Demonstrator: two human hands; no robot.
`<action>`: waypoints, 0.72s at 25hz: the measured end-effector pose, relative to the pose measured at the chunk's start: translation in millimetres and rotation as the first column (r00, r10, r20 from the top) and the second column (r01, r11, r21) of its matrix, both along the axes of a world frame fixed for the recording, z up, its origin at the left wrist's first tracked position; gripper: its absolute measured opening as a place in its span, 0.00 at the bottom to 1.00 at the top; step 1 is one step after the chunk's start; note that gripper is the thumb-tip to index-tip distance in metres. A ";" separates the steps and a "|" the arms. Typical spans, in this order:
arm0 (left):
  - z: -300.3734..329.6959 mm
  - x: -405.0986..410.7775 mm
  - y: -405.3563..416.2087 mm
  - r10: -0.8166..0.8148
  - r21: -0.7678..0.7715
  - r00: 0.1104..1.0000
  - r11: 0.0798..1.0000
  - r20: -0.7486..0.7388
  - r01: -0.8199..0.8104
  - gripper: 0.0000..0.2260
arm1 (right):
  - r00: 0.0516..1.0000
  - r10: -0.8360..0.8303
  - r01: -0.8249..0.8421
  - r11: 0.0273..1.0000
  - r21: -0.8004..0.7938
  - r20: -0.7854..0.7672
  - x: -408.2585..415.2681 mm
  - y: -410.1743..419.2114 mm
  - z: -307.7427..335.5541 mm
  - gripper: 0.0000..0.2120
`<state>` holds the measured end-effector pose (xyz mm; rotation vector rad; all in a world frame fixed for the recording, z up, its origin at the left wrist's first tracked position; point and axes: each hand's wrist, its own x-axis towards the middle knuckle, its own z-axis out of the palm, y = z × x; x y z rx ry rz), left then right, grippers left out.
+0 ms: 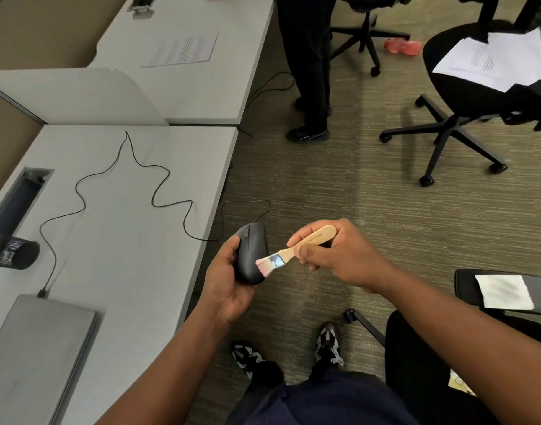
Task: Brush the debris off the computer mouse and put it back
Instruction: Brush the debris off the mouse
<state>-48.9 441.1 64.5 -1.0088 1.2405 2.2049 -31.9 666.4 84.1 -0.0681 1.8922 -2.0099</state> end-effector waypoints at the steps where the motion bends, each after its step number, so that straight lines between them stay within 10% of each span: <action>1: -1.0 0.7 -1.2 -0.026 -0.011 1.000 1.000 -0.011 0.026 0.14 | 1.000 -0.027 0.027 1.000 -0.008 0.009 -1.2 -0.1 -0.6 0.05; 18: -0.4 13.3 3.1 -0.294 -0.011 0.945 0.955 -0.141 0.296 0.16 | 0.938 -0.313 0.342 0.905 0.252 -0.151 -16.0 3.0 -3.8 0.06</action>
